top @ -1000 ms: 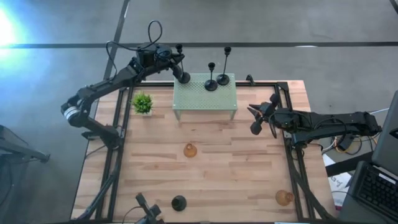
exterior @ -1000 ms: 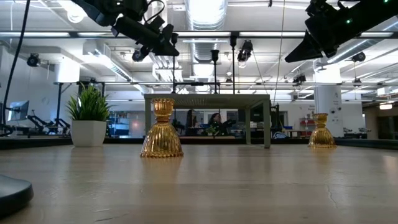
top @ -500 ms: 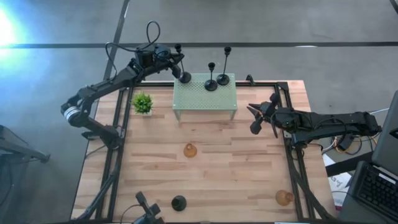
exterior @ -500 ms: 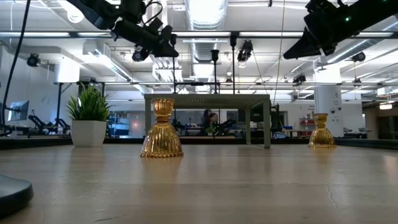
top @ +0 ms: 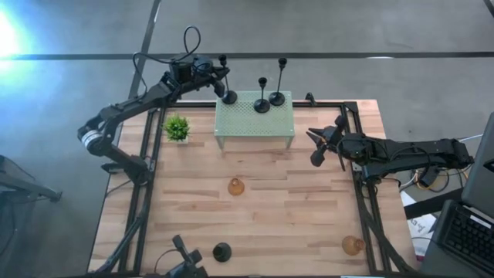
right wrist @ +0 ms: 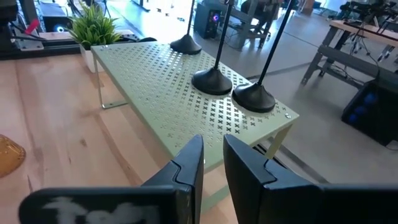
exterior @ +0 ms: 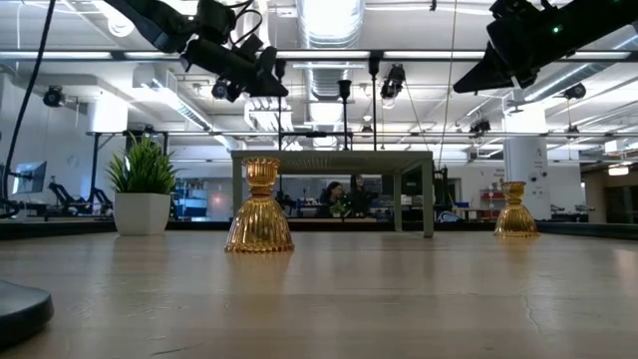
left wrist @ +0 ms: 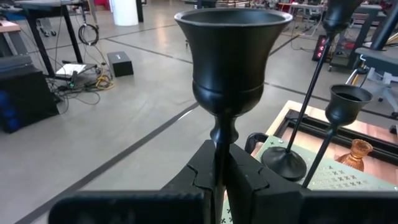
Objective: Pick & Place candle stick holders
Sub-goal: Put the black candle holder on the shelf aligned with the other black candle holders
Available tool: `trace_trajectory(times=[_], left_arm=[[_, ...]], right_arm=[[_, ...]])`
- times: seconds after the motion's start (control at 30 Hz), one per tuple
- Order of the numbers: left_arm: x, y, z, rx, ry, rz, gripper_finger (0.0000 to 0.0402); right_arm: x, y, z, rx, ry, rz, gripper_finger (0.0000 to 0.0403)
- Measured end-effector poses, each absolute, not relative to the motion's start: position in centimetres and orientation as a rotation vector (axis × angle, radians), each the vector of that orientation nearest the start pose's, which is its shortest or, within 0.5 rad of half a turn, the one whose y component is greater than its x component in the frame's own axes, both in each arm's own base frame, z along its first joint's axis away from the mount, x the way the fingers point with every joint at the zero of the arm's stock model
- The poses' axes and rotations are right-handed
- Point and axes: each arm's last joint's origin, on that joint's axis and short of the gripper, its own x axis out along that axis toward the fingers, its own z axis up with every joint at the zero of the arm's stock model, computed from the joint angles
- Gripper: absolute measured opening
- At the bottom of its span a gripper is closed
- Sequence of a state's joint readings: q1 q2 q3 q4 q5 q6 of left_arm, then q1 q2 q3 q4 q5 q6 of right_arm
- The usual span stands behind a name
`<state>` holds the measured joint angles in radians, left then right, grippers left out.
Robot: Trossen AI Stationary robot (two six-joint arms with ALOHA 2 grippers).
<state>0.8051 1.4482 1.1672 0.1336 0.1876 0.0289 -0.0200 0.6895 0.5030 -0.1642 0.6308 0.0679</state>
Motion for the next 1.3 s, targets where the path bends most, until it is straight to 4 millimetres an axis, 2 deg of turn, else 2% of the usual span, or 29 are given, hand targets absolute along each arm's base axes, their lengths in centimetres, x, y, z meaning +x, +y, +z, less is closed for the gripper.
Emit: trace_trajectory(times=[0.2,0.43,0.63,0.9,1.1,1.3], left_arm=[[23.9,24.1,33.8,-0.04,0.132,0.601,0.002],[24.0,24.1,33.4,-0.058,0.152,0.6,0.0062],[23.9,24.1,33.5,-0.055,0.146,0.6,0.008],[23.2,23.6,33.6,-0.082,0.197,0.599,0.0121],[21.6,22.1,35.0,-0.052,0.245,0.594,0.015],[18.5,18.6,37.1,-0.079,0.306,0.561,0.0154]], right_arm=[[15.3,-2.0,25.4,-0.044,0.319,-0.655,0.0053],[15.3,-2.0,25.3,-0.045,0.322,-0.655,0.0056],[15.3,-2.0,25.3,-0.045,0.324,-0.654,0.0065],[15.3,-2.0,25.3,-0.045,0.329,-0.655,0.0074],[15.3,-2.0,25.2,-0.045,0.334,-0.654,0.0071],[15.3,-2.0,25.2,-0.045,0.336,-0.654,0.0061]])
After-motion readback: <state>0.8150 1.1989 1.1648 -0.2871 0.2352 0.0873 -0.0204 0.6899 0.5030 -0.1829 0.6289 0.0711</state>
